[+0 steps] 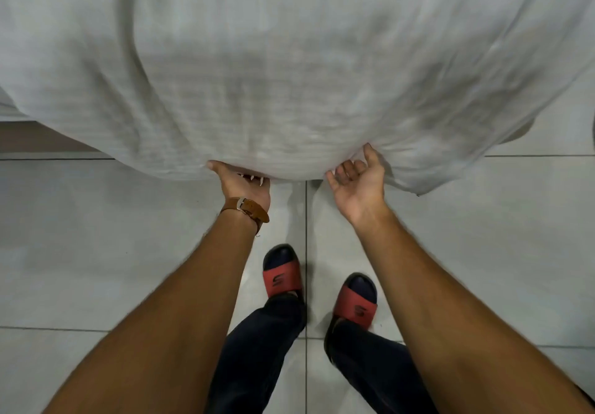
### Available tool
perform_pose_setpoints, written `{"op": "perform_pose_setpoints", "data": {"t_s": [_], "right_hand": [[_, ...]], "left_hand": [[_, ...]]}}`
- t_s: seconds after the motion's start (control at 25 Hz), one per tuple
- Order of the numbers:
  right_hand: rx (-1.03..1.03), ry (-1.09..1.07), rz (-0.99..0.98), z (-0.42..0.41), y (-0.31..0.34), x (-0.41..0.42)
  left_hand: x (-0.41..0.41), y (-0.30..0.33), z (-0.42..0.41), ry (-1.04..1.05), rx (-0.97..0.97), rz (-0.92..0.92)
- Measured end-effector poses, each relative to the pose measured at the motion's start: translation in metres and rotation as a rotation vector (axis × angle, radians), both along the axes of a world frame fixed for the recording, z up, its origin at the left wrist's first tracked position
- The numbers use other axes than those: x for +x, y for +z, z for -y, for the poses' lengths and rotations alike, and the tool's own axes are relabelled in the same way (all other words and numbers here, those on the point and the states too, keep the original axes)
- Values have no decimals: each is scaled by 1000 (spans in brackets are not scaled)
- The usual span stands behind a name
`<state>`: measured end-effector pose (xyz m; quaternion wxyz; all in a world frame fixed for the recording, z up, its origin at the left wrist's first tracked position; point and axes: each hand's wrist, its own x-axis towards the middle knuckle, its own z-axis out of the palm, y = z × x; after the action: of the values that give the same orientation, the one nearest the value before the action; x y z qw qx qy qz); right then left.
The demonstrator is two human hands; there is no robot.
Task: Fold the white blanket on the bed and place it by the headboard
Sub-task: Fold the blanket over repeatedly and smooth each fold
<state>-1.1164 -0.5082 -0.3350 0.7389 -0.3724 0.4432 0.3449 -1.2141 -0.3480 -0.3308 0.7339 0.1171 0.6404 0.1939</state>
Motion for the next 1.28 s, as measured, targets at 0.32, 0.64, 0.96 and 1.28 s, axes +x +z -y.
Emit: {"op": "perform_pose_setpoints", "data": {"t_s": [0.32,0.64,0.96,1.28], "right_hand": [[233,-157,169,-30,-75,-22],[157,-214,87,16,10,-57],[36,-274,6,77,178,-95],[294,-402,102,110,332,-102]], "left_hand": [[-9,-62,-39,223,125,227],[-64,23,7,153,77,210],[-115,209,69,234,16,142],[-120,360,82,242,69,275]]}}
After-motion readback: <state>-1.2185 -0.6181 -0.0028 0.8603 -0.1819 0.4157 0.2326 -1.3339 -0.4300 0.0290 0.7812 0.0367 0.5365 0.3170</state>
